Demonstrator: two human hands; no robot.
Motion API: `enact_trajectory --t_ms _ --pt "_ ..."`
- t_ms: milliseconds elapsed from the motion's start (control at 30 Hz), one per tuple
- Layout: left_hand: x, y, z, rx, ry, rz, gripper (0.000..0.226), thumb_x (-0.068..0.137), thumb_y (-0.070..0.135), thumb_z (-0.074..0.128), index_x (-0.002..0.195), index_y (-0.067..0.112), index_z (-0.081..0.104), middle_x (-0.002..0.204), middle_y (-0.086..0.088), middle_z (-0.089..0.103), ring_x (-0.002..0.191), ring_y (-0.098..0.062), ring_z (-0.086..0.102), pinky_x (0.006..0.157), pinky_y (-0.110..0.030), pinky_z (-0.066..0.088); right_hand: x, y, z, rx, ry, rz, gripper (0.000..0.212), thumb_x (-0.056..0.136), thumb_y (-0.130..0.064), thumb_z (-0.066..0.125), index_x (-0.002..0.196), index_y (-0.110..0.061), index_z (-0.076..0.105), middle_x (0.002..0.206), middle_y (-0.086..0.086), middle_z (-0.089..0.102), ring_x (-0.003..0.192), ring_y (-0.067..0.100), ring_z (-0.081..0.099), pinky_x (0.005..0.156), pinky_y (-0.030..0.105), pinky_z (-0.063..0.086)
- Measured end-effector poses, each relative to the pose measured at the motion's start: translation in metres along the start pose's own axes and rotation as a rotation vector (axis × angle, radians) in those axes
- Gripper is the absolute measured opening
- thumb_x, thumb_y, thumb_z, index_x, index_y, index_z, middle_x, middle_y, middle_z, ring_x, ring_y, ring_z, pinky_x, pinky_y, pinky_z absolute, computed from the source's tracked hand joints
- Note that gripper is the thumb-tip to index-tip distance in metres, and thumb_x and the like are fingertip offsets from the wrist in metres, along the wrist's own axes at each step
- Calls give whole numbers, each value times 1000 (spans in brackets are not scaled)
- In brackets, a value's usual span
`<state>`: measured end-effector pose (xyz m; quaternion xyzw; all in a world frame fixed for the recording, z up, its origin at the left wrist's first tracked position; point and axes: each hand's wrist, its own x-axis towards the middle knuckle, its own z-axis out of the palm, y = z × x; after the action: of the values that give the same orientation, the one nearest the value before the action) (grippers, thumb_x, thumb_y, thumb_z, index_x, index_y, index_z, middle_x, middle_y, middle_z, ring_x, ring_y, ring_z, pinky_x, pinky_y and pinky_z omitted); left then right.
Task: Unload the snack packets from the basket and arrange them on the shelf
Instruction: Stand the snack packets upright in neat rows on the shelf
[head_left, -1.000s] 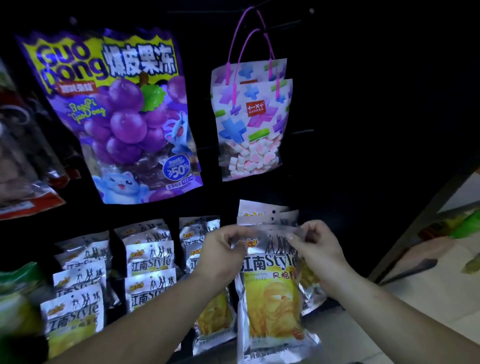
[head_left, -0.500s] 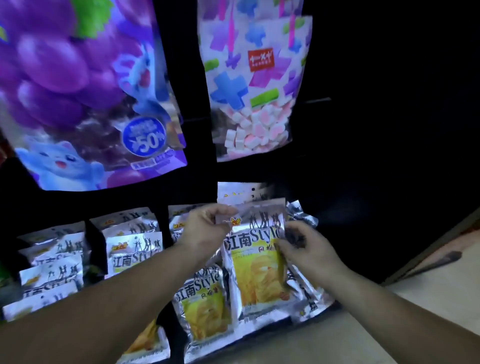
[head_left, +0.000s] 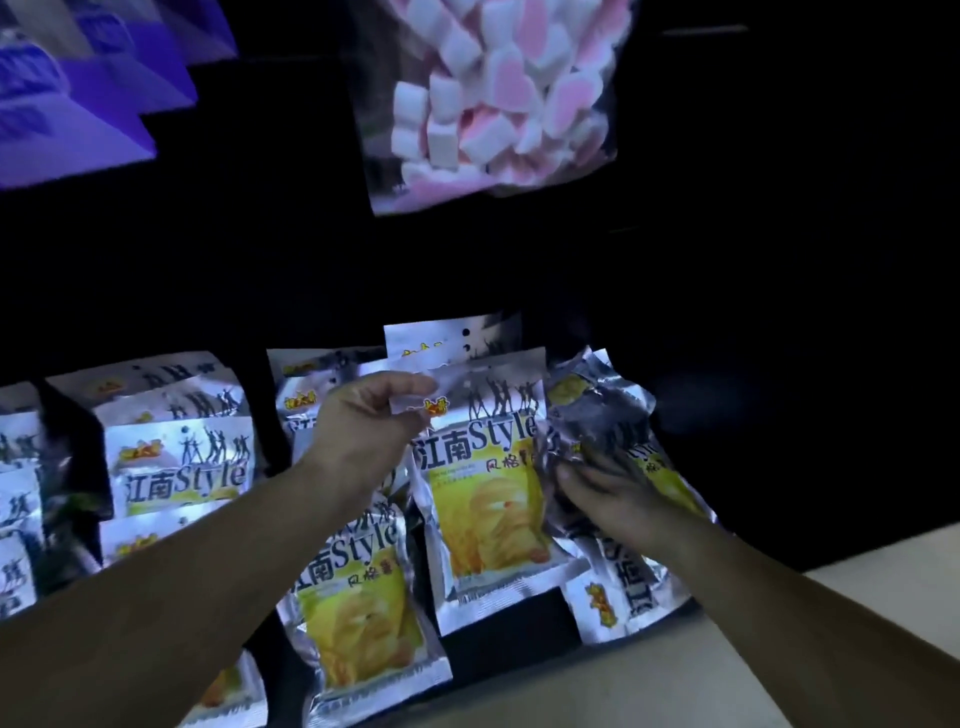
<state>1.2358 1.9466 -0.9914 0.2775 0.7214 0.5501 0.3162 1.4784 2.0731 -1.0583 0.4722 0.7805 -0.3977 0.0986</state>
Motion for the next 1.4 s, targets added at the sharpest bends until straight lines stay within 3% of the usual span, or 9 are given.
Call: enact_trajectory --t_ms 133,333,467,567,833,933,1033,1200,1400 --pt "-2 -6 -1 -11 1 -29 29 89 -2 73 100 24 77 116 13 72 103 -13 68 83 -27 56 -9 8 -8 73 -1 54 69 88 -86 16 148 -57 32 166 -25 0 153 9 -17 123 59 -3" --pt "-9 -2 -21 -47 59 -49 29 90 2 74 103 28 78 115 4 75 79 -13 64 55 -20 50 -22 -9 -14 184 138 -25 61 96 -75 29 142 -42 54 162 -15 25 152 14 16 121 48 19" --pt "-8 5 -29 -99 48 -80 30 90 2 74 101 30 78 114 -4 75 84 -19 67 54 -22 49 -30 -43 -13 458 275 -127 40 96 -65 46 94 -32 69 102 -15 67 103 14 63 88 33 48" --pt "0 8 -19 -83 -16 -67 30 91 3 73 102 30 77 115 -1 74 83 -29 63 59 -24 52 -33 -63 -10 595 354 -207 38 94 -57 59 75 -24 58 68 -12 61 72 18 65 68 36 50" --pt "56 8 22 -6 -25 -43 28 90 -8 69 101 17 77 119 -5 73 104 -20 68 79 -22 56 -8 -64 11 -168 528 -264 49 77 -73 65 112 -43 47 113 -13 40 95 14 56 67 30 49" --pt "72 0 34 -27 52 -45 29 93 -12 60 103 10 77 116 -10 74 91 -20 72 63 -17 57 7 -63 30 -138 456 -221 59 81 -61 69 131 -50 39 120 -12 46 89 14 60 64 28 46" --pt "84 -7 40 41 98 -32 31 98 -10 50 99 9 74 122 -6 71 101 -31 72 85 -39 60 23 -60 50 -25 478 -202 64 86 -43 73 135 -52 33 124 -5 49 90 22 62 65 33 51" --pt "101 -22 30 250 -10 -36 30 93 -4 63 94 24 74 107 10 65 97 -25 73 89 -35 59 37 -55 61 55 507 -131 62 86 -37 75 134 -47 37 124 -4 48 100 26 66 73 40 58" --pt "54 -17 -7 561 262 373 30 89 7 67 113 23 75 131 -5 50 89 -12 59 72 -31 56 42 -56 49 129 437 -157 50 83 -33 81 110 -45 42 109 -9 51 86 8 62 65 29 50"
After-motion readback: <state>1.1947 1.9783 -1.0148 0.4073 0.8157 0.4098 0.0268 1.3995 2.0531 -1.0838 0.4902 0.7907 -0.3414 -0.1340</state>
